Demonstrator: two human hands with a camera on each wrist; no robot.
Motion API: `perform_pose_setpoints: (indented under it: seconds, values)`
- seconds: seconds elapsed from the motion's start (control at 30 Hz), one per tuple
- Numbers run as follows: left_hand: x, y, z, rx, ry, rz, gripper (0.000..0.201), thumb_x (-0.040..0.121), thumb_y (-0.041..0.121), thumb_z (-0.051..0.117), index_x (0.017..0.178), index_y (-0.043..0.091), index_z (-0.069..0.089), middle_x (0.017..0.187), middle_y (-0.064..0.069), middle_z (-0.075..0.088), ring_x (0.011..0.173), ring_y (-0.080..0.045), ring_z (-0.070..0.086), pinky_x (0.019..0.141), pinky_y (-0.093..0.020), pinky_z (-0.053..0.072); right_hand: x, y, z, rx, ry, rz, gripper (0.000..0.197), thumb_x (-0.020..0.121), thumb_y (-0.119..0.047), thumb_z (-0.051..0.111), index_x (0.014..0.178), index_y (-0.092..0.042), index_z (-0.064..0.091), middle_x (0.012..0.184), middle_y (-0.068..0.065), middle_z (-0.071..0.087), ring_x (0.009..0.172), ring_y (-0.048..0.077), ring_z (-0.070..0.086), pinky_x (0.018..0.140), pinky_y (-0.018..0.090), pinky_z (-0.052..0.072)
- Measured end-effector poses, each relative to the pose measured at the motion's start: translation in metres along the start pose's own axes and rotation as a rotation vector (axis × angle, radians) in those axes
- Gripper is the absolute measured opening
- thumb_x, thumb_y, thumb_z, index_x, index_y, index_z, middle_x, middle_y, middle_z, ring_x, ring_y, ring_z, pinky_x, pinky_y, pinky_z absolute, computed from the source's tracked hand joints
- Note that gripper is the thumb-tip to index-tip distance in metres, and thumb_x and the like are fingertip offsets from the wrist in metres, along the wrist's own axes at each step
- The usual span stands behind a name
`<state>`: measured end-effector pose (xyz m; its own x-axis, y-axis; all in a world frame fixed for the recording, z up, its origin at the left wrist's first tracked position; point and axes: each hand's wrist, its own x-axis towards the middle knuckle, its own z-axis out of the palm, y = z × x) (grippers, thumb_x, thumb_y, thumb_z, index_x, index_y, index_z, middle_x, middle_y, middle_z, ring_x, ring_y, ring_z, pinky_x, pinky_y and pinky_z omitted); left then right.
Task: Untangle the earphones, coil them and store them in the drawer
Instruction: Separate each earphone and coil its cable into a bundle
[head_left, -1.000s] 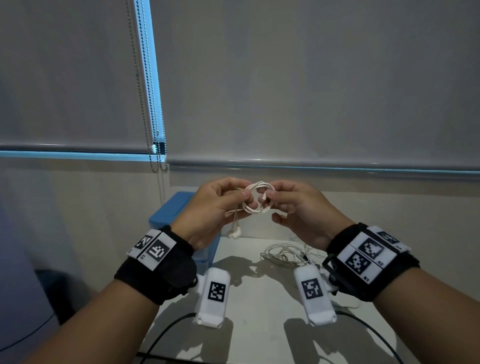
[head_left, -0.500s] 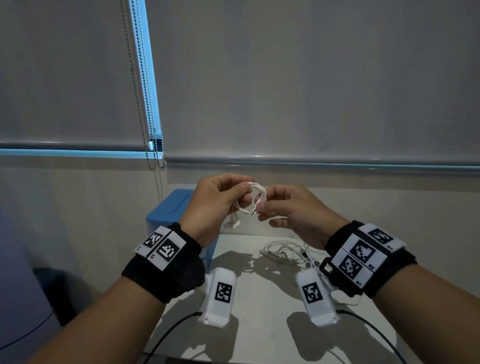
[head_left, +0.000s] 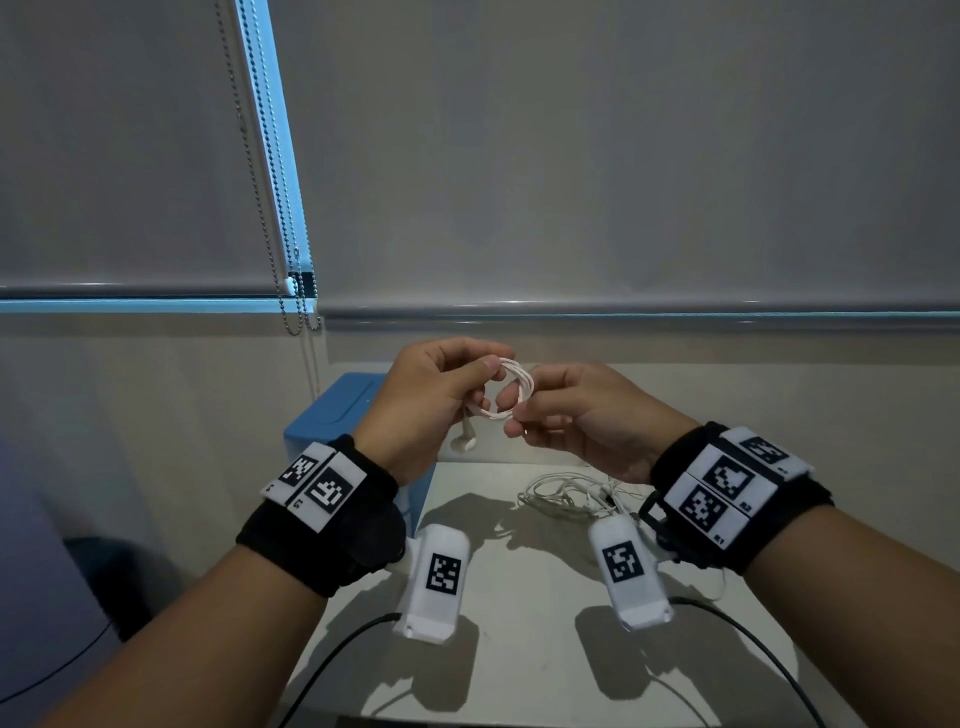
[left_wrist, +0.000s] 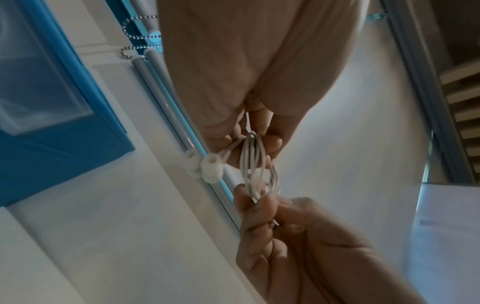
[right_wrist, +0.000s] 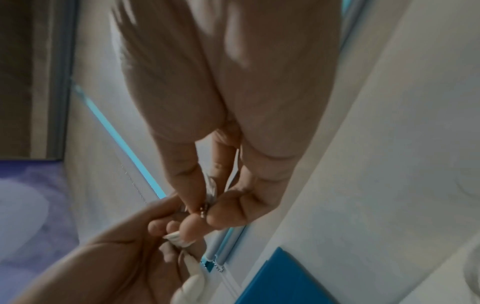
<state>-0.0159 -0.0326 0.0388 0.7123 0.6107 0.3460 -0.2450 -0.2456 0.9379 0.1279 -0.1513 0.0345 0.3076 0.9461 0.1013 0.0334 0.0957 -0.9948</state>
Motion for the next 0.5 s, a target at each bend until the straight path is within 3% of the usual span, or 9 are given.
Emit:
perform_pose_setpoints:
  seconds: [0.2, 0.27, 0.37, 0.43, 0.5]
  values:
    - [0.002, -0.012, -0.001, 0.232, 0.02, 0.015, 0.014, 0.096, 0.008, 0.067, 0.101, 0.014, 0.078, 0.098, -0.015, 0.076, 0.068, -0.014, 0.056, 0.063, -0.029, 0.047, -0.002, 0.002, -0.014, -0.29, -0.105, 0.044, 0.025, 0.09, 0.007, 0.069, 0.115, 0.003, 0.068, 0.096, 0.022, 0.076, 0.096, 0.031, 0.076, 0.083, 0.03, 0.06]
    - [0.001, -0.015, -0.001, 0.315, -0.025, -0.02, 0.013, 0.096, 0.01, 0.068, 0.101, 0.017, 0.078, 0.097, -0.018, 0.074, 0.072, -0.024, 0.053, 0.066, -0.037, 0.045, -0.004, 0.002, -0.022, -0.423, -0.139, 0.073, 0.023, 0.09, 0.004, 0.07, 0.113, 0.0, 0.068, 0.096, 0.022, 0.077, 0.096, 0.033, 0.076, 0.085, 0.034, 0.06]
    - [0.003, -0.022, 0.0, 0.411, -0.106, -0.069, 0.014, 0.096, 0.012, 0.068, 0.104, 0.019, 0.077, 0.093, -0.016, 0.073, 0.071, -0.027, 0.052, 0.069, -0.043, 0.045, -0.002, 0.001, -0.033, -0.602, -0.187, 0.119, 0.016, 0.092, 0.003, 0.069, 0.107, -0.002, 0.07, 0.09, 0.017, 0.078, 0.087, 0.026, 0.077, 0.082, 0.034, 0.06]
    - [0.005, -0.028, 0.002, 0.419, -0.127, -0.098, 0.014, 0.096, 0.012, 0.068, 0.104, 0.018, 0.078, 0.088, -0.014, 0.072, 0.067, -0.024, 0.052, 0.066, -0.041, 0.047, 0.0, 0.004, -0.035, -0.683, -0.172, 0.141, 0.014, 0.091, 0.003, 0.068, 0.103, -0.005, 0.07, 0.088, 0.015, 0.078, 0.084, 0.024, 0.076, 0.075, 0.03, 0.058]
    - [0.007, -0.037, 0.006, 0.386, -0.116, -0.123, 0.015, 0.097, 0.007, 0.065, 0.105, 0.012, 0.077, 0.082, -0.01, 0.068, 0.059, -0.013, 0.051, 0.059, -0.032, 0.048, 0.005, 0.012, -0.034, -0.676, -0.136, 0.162, 0.016, 0.09, 0.003, 0.068, 0.102, -0.008, 0.068, 0.09, 0.016, 0.078, 0.084, 0.026, 0.076, 0.072, 0.03, 0.055]
